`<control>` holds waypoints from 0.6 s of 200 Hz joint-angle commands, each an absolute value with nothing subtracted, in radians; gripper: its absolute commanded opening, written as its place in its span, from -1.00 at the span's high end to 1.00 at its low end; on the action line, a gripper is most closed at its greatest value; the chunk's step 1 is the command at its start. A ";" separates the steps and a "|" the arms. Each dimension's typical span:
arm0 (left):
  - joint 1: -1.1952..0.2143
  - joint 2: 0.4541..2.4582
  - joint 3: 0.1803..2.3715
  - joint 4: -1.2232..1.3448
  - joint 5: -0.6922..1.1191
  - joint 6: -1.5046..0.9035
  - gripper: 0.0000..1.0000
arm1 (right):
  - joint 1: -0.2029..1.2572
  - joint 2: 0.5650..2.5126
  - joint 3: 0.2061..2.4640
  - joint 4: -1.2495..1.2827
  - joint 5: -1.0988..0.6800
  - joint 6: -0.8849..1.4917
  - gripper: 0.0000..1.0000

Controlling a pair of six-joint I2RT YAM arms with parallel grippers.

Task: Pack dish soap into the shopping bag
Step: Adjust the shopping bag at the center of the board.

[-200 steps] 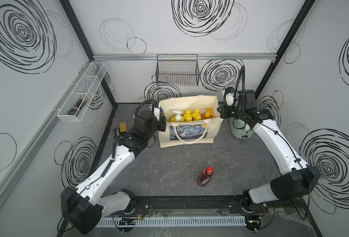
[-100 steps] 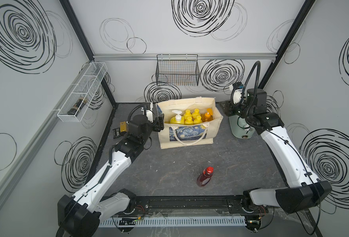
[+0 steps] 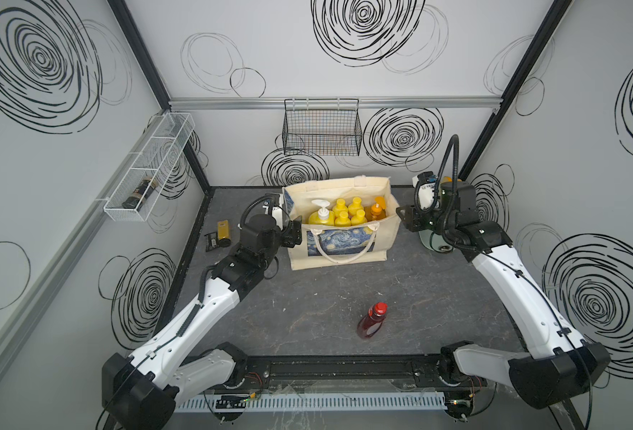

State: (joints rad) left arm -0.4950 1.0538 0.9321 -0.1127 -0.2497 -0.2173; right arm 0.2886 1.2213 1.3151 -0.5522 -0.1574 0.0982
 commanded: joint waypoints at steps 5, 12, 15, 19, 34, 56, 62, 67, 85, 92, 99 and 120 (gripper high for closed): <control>-0.555 0.978 0.889 -0.131 -0.338 -0.228 -0.78 | 0.297 1.174 1.295 -0.529 -0.170 0.102 0.02; -0.582 0.960 0.885 -0.147 -0.366 -0.228 -0.81 | 0.298 1.161 1.288 -0.519 -0.179 0.102 0.01; -0.594 0.950 0.884 -0.154 -0.379 -0.228 -0.82 | 0.298 1.155 1.285 -0.514 -0.183 0.103 0.01; -0.612 0.937 0.882 -0.163 -0.397 -0.226 -0.84 | 0.298 1.148 1.281 -0.510 -0.189 0.102 -0.01; -0.678 0.884 0.879 -0.192 -0.453 -0.228 -0.90 | 0.300 1.114 1.269 -0.496 -0.217 0.097 -0.03; -0.773 0.820 0.864 -0.203 -0.462 -0.233 -0.96 | 0.300 1.063 1.263 -0.488 -0.258 0.093 -0.03; -0.795 0.806 0.853 -0.194 -0.447 -0.233 -0.97 | 0.300 1.051 1.261 -0.489 -0.273 0.089 -0.03; -0.817 0.796 0.842 -0.184 -0.434 -0.232 -0.98 | 0.299 1.042 1.261 -0.493 -0.285 0.085 -0.03; -0.898 0.767 0.772 -0.112 -0.392 -0.226 -0.99 | 0.300 1.023 1.277 -0.521 -0.319 0.077 -0.03; -0.935 0.757 0.738 -0.075 -0.389 -0.222 -0.99 | 0.300 1.022 1.288 -0.537 -0.329 0.074 -0.04; -0.976 0.748 0.701 -0.040 -0.395 -0.219 -0.99 | 0.299 1.021 1.300 -0.549 -0.343 0.076 -0.05; -1.099 0.735 0.617 0.045 -0.431 -0.198 -1.00 | 0.303 1.013 1.329 -0.583 -0.372 0.089 -0.07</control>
State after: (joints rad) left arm -0.9947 0.7403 0.6941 -0.0875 -0.4038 -0.2173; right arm 0.2943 1.0248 1.2865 -0.5369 -0.3096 0.0925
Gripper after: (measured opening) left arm 0.998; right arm 0.532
